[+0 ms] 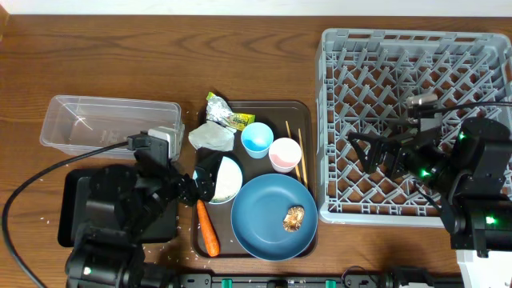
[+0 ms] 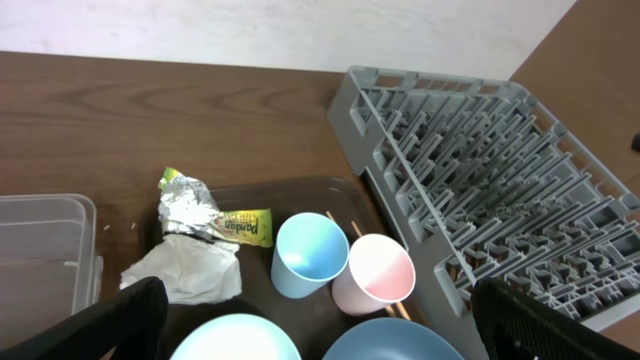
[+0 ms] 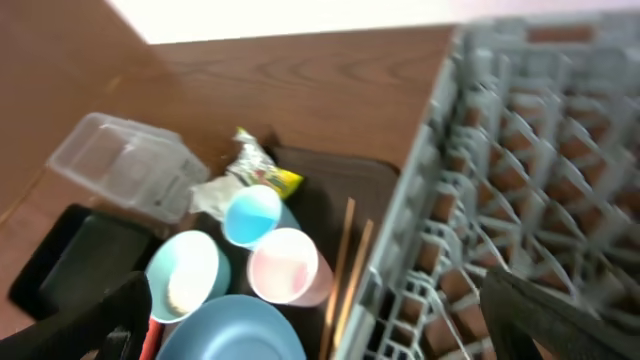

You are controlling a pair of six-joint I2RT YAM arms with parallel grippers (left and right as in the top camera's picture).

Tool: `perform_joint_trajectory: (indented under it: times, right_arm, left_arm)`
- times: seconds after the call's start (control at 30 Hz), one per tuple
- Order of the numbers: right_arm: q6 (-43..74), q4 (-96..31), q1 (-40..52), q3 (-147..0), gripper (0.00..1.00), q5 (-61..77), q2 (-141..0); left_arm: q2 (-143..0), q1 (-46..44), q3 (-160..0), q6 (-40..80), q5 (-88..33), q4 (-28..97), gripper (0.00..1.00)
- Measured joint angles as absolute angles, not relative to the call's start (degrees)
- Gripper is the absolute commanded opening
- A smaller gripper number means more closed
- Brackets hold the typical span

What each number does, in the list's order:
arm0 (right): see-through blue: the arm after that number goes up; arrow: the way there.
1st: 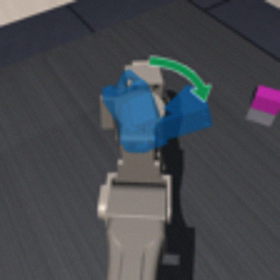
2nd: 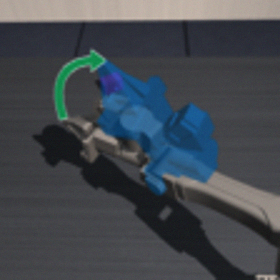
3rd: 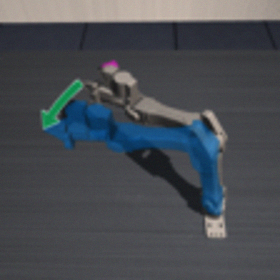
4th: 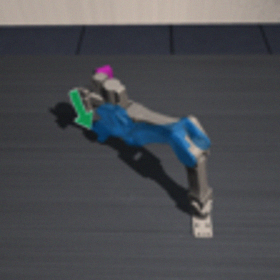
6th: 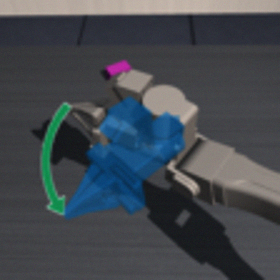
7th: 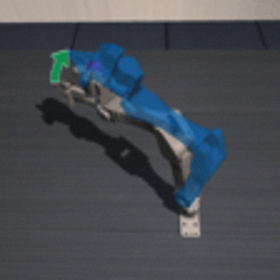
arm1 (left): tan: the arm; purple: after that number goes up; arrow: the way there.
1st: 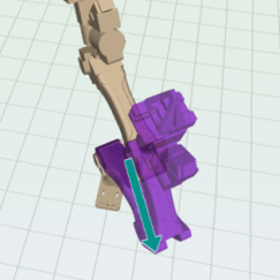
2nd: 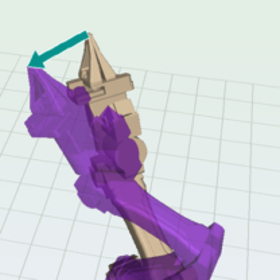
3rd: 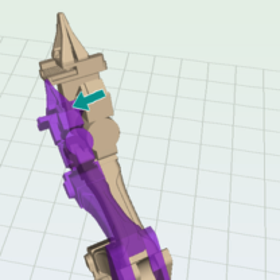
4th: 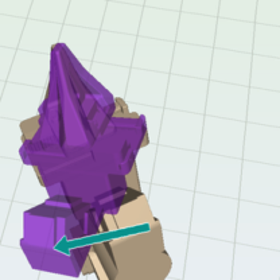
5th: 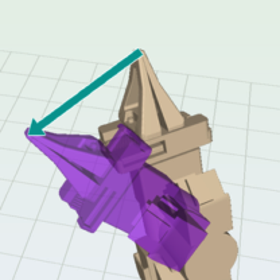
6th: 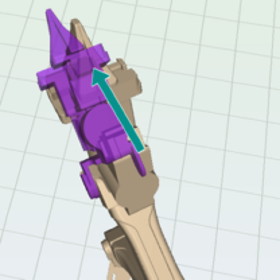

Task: Sort waste into correct bins and load items into the dishwasher rack
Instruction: 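Move left gripper toward light-blue cup, right gripper over rack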

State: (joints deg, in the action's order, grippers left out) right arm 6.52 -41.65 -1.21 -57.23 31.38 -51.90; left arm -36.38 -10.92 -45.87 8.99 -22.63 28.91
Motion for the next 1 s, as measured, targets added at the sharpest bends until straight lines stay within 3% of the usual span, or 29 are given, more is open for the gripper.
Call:
perform_joint_trajectory:
  times: [0.23, 0.5, 1.0]
  right_arm:
    - [13.15, -44.99, -1.21, -57.39, 0.99, 24.45, -54.13]
    - [14.92, -52.38, 2.15, -63.61, 0.99, 18.46, -58.89]
    - [12.78, -48.56, 7.16, -64.79, 0.99, 14.52, -58.98]
  left_arm:
    - [-48.93, -10.92, -52.56, 9.30, -21.02, 38.54, 0.98]
    - [-64.20, -10.92, -74.94, 9.65, -20.62, 54.89, 0.98]
    - [-65.25, -10.92, -77.67, 10.07, -22.79, 52.18, 0.98]
